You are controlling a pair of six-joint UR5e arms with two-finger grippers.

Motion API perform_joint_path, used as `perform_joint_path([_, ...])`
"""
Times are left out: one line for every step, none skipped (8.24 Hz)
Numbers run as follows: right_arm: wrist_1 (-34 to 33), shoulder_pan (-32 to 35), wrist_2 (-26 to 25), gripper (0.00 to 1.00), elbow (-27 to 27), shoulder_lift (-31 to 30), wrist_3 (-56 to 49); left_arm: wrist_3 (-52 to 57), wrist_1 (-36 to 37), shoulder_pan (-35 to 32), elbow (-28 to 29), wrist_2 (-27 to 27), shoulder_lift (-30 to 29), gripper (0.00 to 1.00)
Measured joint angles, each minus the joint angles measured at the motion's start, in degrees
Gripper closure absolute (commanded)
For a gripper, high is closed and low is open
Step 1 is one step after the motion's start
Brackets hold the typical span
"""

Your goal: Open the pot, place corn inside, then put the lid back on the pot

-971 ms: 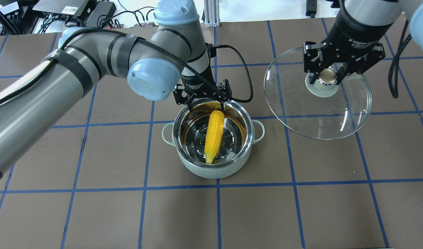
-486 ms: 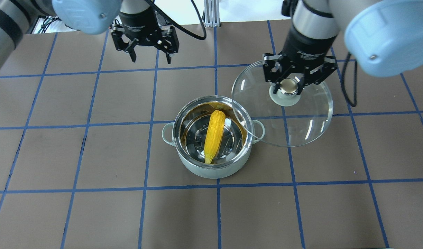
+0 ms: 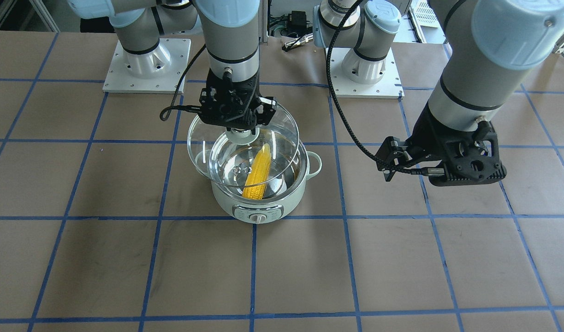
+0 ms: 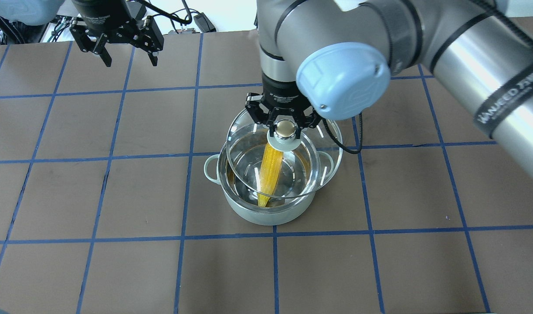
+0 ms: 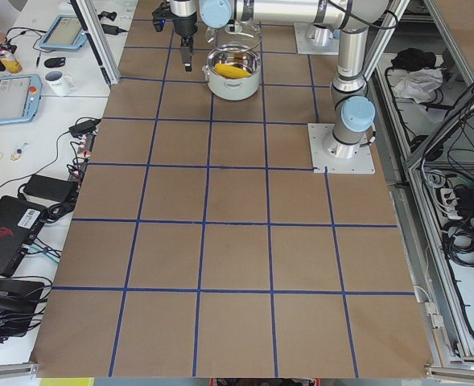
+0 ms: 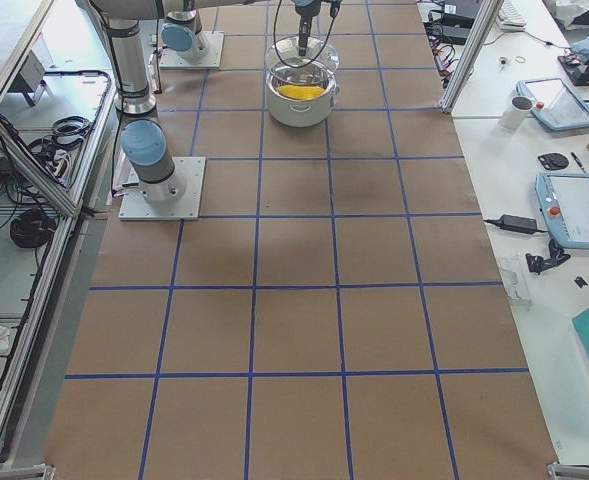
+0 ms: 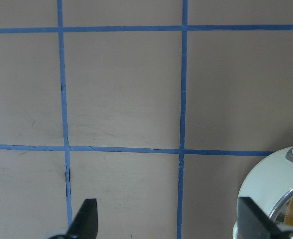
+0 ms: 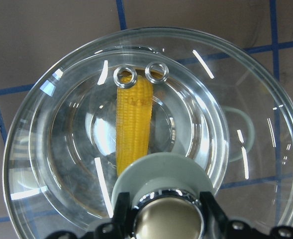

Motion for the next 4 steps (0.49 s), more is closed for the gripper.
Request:
perform_joint_path([-1.1, 1.4, 0.0, 0.85, -0.4, 1.6, 1.9, 0.2, 0.2, 0.6, -0.3, 0.0, 0.9, 0.00])
perform_joint_path([-1.7, 2.1, 0.0, 0.85, -0.4, 2.6, 2.9, 0.3, 0.2, 0.7, -0.6, 0.0, 1.6, 0.00])
perform_joint_path([-2.2, 2.4, 0.0, 0.86, -0.4, 3.2, 3.3, 0.3, 0.2, 0.7, -0.9, -0.2, 2.1, 0.00])
perform_joint_path([-3.1, 2.4, 0.0, 0.87, -0.2, 3.7, 3.8, 0.2, 0.2, 0.6, -1.8, -0.3, 2.7, 0.00])
